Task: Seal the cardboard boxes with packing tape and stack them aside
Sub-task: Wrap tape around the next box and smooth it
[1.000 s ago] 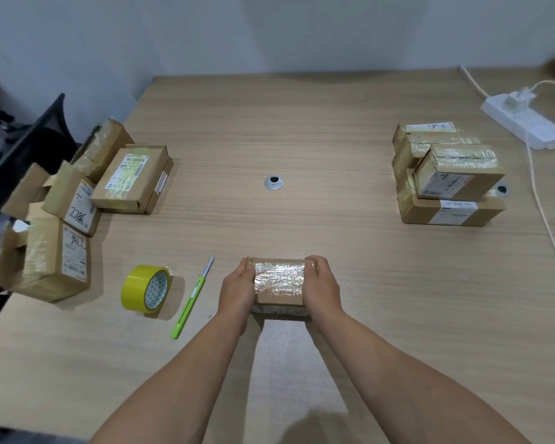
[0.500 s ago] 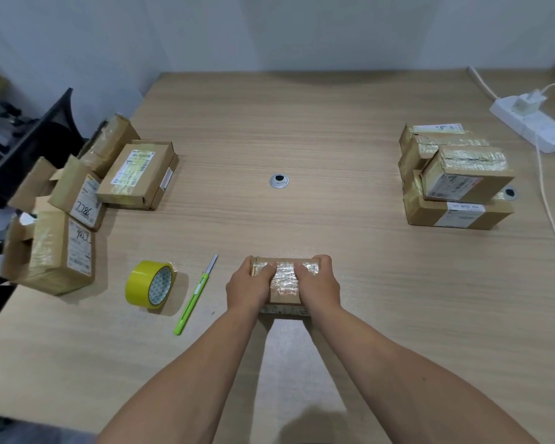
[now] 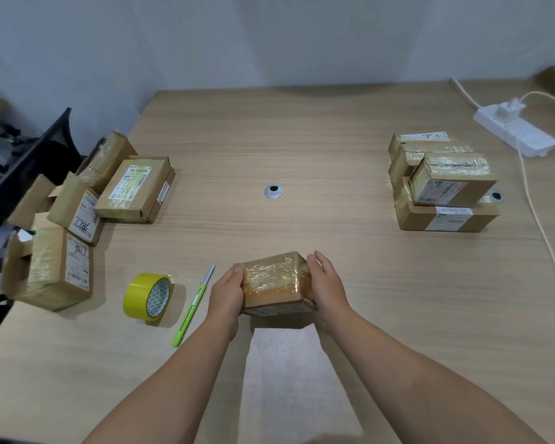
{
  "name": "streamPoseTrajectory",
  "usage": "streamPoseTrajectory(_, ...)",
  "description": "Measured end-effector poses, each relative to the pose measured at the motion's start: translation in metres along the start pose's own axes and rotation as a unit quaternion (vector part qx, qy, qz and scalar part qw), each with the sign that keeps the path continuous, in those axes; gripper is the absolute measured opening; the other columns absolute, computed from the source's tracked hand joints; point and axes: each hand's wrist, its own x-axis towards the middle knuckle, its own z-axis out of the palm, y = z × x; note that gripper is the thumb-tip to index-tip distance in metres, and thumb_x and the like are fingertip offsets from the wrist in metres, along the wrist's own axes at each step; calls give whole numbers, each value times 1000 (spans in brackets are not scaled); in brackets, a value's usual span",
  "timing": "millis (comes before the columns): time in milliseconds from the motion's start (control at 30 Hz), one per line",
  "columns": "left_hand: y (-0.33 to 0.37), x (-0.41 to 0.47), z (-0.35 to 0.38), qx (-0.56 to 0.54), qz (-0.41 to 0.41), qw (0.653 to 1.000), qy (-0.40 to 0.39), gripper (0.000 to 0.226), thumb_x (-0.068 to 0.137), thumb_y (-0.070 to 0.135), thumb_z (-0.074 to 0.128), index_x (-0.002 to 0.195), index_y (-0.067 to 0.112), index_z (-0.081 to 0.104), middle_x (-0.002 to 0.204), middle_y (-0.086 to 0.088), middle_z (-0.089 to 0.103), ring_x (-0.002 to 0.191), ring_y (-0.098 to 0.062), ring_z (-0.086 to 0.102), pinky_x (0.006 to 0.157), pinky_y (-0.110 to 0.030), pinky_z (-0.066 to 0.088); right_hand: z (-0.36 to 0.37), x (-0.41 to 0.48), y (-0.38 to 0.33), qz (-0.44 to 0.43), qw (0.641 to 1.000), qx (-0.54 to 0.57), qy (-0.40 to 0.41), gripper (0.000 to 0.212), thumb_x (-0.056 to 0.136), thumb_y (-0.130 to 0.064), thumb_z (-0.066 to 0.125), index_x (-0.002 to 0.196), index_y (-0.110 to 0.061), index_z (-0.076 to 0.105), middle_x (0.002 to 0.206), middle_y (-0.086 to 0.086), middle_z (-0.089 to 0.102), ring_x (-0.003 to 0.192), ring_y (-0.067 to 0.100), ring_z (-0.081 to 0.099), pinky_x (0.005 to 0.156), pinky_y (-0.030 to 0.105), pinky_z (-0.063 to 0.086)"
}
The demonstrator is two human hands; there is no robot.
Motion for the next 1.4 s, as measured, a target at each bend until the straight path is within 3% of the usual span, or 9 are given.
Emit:
streamPoseTrajectory(133,1,-1,-2,-72,-38,996,-29,24,106,37,45,108,28,67,101,0,72,92,-19,66,74,-34,53,-7,-1,3,58,996,39,-55,52,94,-64,52,136,-33,55,131,-1,64,119,23,62,109,51,46)
streamPoseTrajectory(233,0,-7,1,-21,-33,999,-34,33,105,44,42,124,27,63,122,-4,68,109,-24,64,93,-42,54,-7,-4,-2,60,991,94,-78,37,100,-52,51,118,-24,66,111,8,75,102,28,72,98,50,54)
streamPoseTrajectory(333,-6,-7,3,153,84,984,40,44,103,36,45,146,24,48,146,1,50,131,-22,50,112,-46,40,-1,-3,-9,5,998,29,-56,29,101,-47,53,109,-24,68,104,4,76,96,23,73,94,48,57)
streamPoseTrajectory(567,11,-29,15,91,160,983,31,31,102,37,45,94,26,73,94,4,72,90,-12,66,75,-32,51,19,-11,-19,-72,991,-114,-11,26,102,-46,49,113,-24,58,102,-5,66,89,7,63,71,26,49)
streamPoseTrajectory(700,9,-27,17,163,164,973,6,25,97,46,53,99,28,70,94,6,73,92,-13,67,76,-31,50,26,-15,-14,-72,985,-153,-19,30,96,-44,62,117,-27,49,99,-11,61,78,-5,53,56,11,37)
streamPoseTrajectory(867,5,-21,17,192,137,971,30,57,91,60,51,137,25,53,122,-1,66,114,-24,60,99,-40,49,31,-15,-13,-91,977,-190,-22,31,94,-42,66,113,-26,48,97,-10,59,84,7,56,63,16,38)
streamPoseTrajectory(1033,3,-15,10,155,134,979,21,24,102,38,49,120,27,59,105,3,70,97,-16,65,87,-34,51,39,-13,-10,-97,970,-222,-27,33,100,-41,54,121,-17,55,115,2,66,101,19,63,82,31,51)
streamPoseTrajectory(1300,4,-7,7,106,127,986,9,24,104,29,46,113,24,68,104,1,73,96,-16,69,87,-36,53,39,-9,-12,-84,966,-244,-13,25,105,-39,42,113,-21,57,107,2,66,97,21,63,85,39,51)
streamPoseTrajectory(1400,3,-7,4,70,100,993,-6,26,104,29,45,109,27,71,99,2,76,96,-19,71,93,-42,54,37,-9,-11,-80,969,-235,-14,38,107,-39,38,134,-20,55,126,4,64,114,24,60,95,38,48)
